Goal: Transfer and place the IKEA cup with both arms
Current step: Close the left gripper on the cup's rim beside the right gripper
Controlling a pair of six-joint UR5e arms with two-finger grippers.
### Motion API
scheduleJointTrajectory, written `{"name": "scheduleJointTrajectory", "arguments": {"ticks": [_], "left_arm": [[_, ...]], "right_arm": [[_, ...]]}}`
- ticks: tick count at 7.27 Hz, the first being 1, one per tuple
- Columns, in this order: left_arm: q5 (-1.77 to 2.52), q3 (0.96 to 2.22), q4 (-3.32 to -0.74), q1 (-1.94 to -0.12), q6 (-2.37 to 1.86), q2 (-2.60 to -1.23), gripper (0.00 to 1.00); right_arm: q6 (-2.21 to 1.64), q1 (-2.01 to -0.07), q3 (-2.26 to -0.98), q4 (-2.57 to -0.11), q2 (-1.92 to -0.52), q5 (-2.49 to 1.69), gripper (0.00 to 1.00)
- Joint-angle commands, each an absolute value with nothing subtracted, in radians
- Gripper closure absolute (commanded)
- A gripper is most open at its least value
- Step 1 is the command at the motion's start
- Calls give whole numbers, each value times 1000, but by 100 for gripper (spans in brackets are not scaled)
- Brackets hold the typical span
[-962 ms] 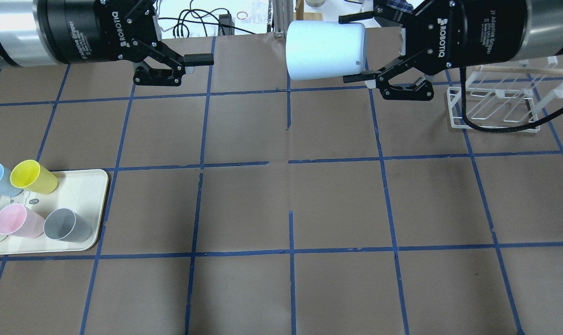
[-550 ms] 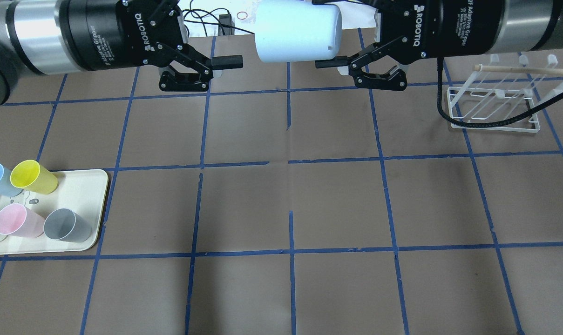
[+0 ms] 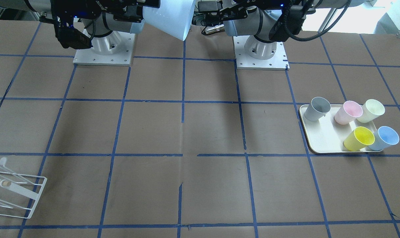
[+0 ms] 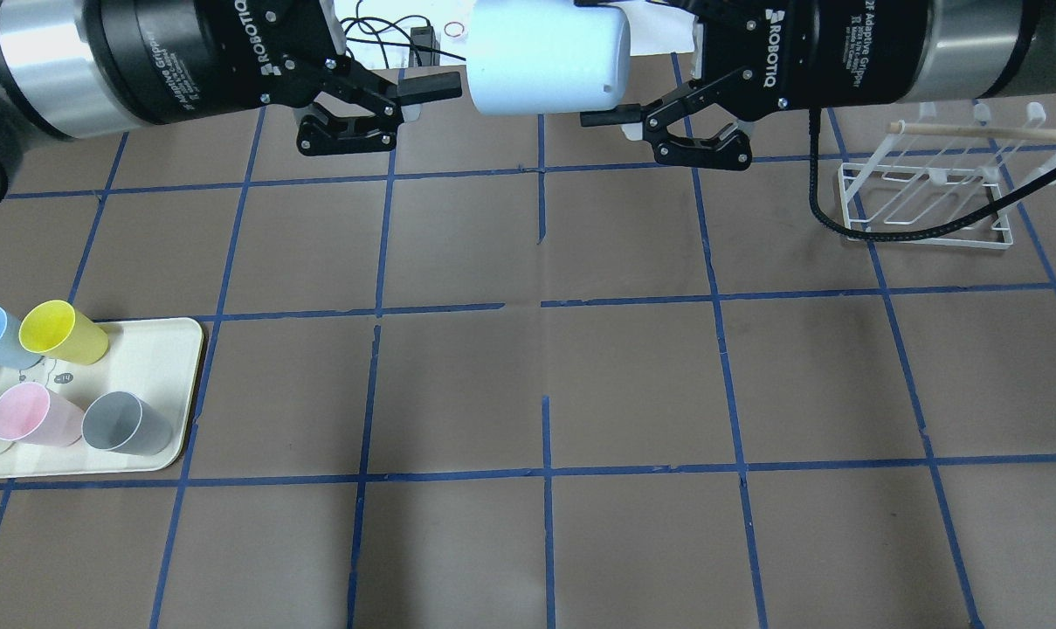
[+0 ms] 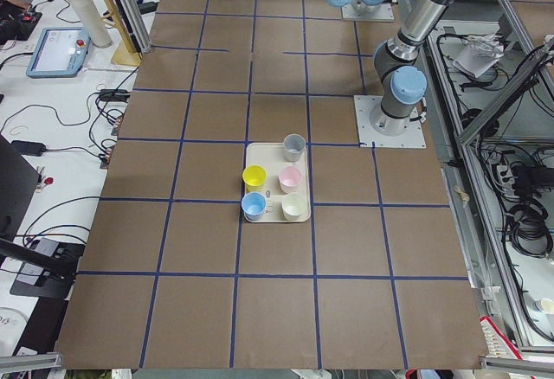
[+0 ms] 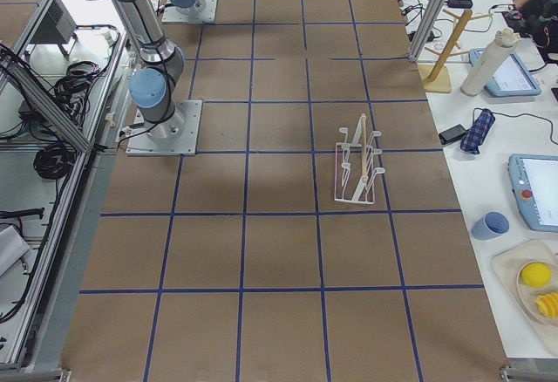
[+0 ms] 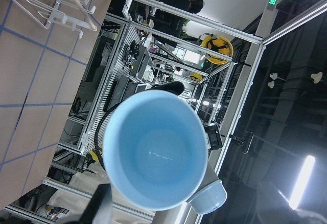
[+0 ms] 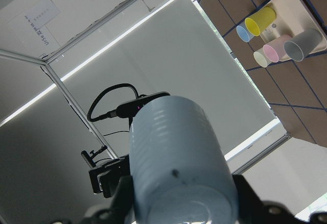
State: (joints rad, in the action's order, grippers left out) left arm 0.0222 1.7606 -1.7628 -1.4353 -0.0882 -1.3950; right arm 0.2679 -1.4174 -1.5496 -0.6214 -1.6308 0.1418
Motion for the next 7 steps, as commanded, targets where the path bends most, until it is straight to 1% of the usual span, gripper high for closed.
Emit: {"name": "scheduleJointTrajectory", "arguments": {"ticks": [1, 4, 5, 6, 7], "left_arm": [[34, 1779, -1625, -1437, -77, -1413, 0], [21, 1836, -1585, -1448, -87, -1391, 0], [21, 1836, -1582, -1448, -87, -1391, 2], [23, 1836, -1582, -1450, -87, -1387, 23], [23, 1838, -1582, -1450, -94, -1387, 53]], "right_arm": [[267, -1463, -1554, -627, -1628, 134, 71], [267, -1466, -1554, -629, -1626, 129, 69], [267, -1466, -1554, -629, -1626, 130, 68], [267, -1466, -1554, -629, -1626, 129, 68], [265, -1466, -1552, -627, -1626, 127, 68]]}}
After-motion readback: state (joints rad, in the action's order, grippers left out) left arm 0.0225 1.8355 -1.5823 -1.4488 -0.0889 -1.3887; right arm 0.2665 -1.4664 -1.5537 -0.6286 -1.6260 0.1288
